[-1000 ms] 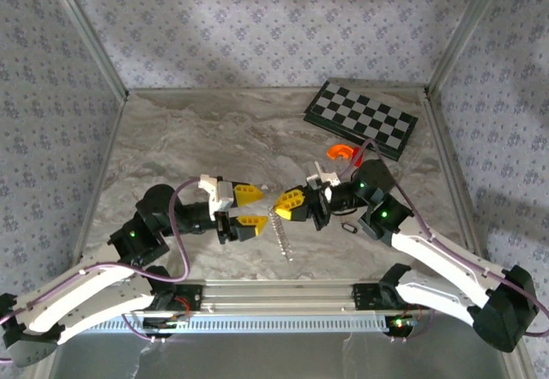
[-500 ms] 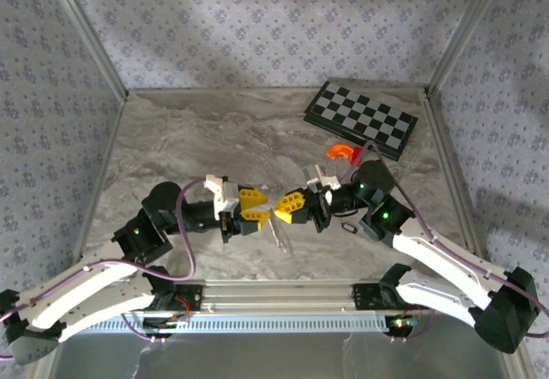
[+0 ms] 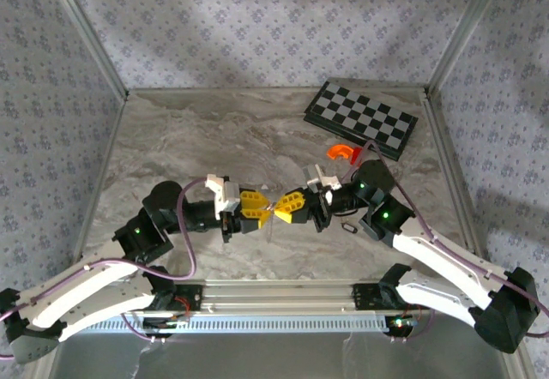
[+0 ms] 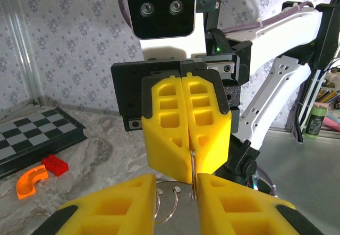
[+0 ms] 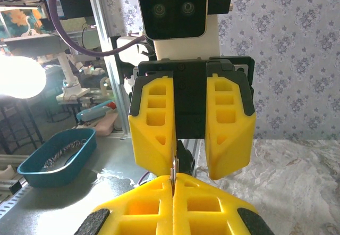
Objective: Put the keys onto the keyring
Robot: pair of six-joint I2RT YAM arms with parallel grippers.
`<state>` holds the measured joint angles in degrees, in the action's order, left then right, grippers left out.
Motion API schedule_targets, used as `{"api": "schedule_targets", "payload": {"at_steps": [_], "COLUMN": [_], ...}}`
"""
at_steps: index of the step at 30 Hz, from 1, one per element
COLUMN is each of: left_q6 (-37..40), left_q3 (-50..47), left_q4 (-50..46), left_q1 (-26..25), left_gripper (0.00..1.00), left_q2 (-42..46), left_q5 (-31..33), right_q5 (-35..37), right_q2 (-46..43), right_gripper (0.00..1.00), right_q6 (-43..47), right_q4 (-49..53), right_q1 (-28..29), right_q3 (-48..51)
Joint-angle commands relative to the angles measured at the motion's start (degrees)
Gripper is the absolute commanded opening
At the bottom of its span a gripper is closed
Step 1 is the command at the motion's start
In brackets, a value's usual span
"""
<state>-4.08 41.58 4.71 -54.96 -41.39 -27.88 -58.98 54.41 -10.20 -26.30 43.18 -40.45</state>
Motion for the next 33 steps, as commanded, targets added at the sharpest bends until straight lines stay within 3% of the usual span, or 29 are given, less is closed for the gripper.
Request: {"api": "schedule_targets", "payload": {"at_steps": [1,4,12,18,25,33], "left_q6": [-0.1,-0.6,-0.8,0.0,2.5,6.1], "left_q3": [1.7,1.3,0.9,0.5,0.5,1.5], "left_q4": [1.8,3.0,3.2,1.9,-2.5,-8.2], "left_q1": [-0.5,-0.7,-1.0,-1.0,-1.0,-1.0], "left_gripper": [0.26,0.22,0.00,0.00,0.00,0.00], "left_q2": [-0.3,-0.8,-1.1,0.1,1.4,0.0], "left_q5": [-1.7,-2.5,-2.6,-0.9,3.9,6.5], "right_q5": [-0.9,-0.9,-0.4,1.4,10.6,17.7], "right_q2": [-0.1,0.0,-0.2,-1.0,-5.5,-7.4], "right_gripper": [0.00,0.00,0.00,0.01,0.42,0.39], "right_q6": [1.1,1.2,3.1,5.4,8.7,12.7], "right_q4": [-1.1,-1.0,1.3,5.4,15.1,26.9], "right_q1": [0.6,0.9,1.2,1.3,1.3,1.3], "right_q3": [-2.2,-2.3,-2.1,-2.1,-1.7,-2.9]}}
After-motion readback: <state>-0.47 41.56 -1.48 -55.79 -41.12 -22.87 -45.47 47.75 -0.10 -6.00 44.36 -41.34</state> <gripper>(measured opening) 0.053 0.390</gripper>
